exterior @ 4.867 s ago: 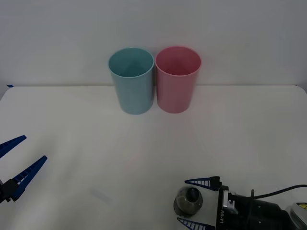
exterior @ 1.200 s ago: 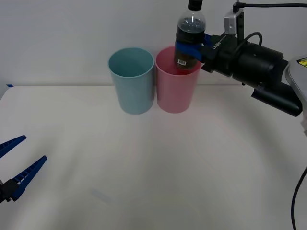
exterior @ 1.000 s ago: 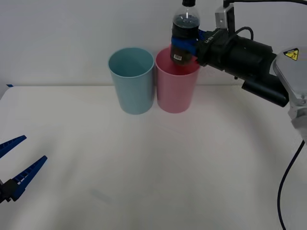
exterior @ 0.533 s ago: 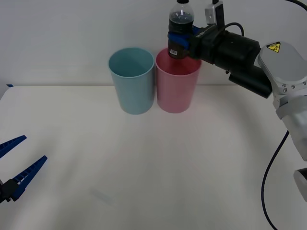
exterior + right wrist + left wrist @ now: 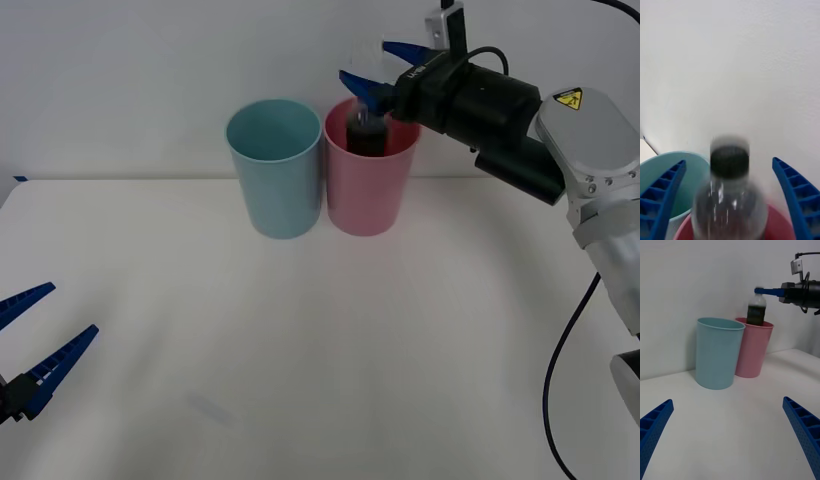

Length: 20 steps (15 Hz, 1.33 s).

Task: Grasp the object on the table and drop it into the matching bin: aluminum can to the light blue bin, PET bottle to the pink bin.

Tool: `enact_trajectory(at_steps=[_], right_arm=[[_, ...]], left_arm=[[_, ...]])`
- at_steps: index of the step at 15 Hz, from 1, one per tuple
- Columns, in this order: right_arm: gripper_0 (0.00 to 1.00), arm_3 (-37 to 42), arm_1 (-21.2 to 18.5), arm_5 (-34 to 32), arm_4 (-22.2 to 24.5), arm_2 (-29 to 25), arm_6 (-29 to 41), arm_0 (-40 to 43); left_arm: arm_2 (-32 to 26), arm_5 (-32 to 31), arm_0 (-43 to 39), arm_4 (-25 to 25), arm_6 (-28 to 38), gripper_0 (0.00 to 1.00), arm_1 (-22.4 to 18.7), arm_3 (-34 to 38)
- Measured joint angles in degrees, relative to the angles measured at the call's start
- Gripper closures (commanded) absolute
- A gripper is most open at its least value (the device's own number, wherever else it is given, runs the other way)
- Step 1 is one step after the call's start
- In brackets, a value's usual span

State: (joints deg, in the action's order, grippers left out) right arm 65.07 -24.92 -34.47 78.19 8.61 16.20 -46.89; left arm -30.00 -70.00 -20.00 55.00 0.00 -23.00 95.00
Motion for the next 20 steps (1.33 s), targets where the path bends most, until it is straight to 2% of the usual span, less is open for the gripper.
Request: enact_trajectory(at_steps=[3, 6, 10, 13, 16, 20], right_arm=[[0.00, 4.0, -0.2, -0.1, -1.0, -0.5, -0.3, 3.0], [0.00, 13.9, -1.7, -0.2, -1.5, -1.3, -0.3, 10.5], [0.00, 26.6, -4.8, -2.0, -4.9, -2.8, -0.4, 21.6], [0.00, 34.1, -6.0, -7.4, -6.6, -6.9, -0.5, 30.3], [0.00, 39.6, -8.0, -8.8, -8.9, -9.8, -0.9, 38.4], [0.00, 43.6, -7.9, -14.8, -9.9, -16.1, -3.0, 47.2]], left_arm=[[0.0, 0.0, 0.0, 0.0, 0.0, 0.00, 0.0, 0.0], [0.0, 0.0, 0.0, 0.0, 0.0, 0.00, 0.0, 0.0], [0.0, 0.0, 0.0, 0.0, 0.0, 0.00, 0.0, 0.0], [0.0, 0.0, 0.0, 0.0, 0.0, 0.00, 0.0, 0.0], [0.0, 0.0, 0.0, 0.0, 0.0, 0.00, 0.0, 0.0], [0.0, 0.0, 0.0, 0.0, 0.0, 0.00, 0.0, 0.0]])
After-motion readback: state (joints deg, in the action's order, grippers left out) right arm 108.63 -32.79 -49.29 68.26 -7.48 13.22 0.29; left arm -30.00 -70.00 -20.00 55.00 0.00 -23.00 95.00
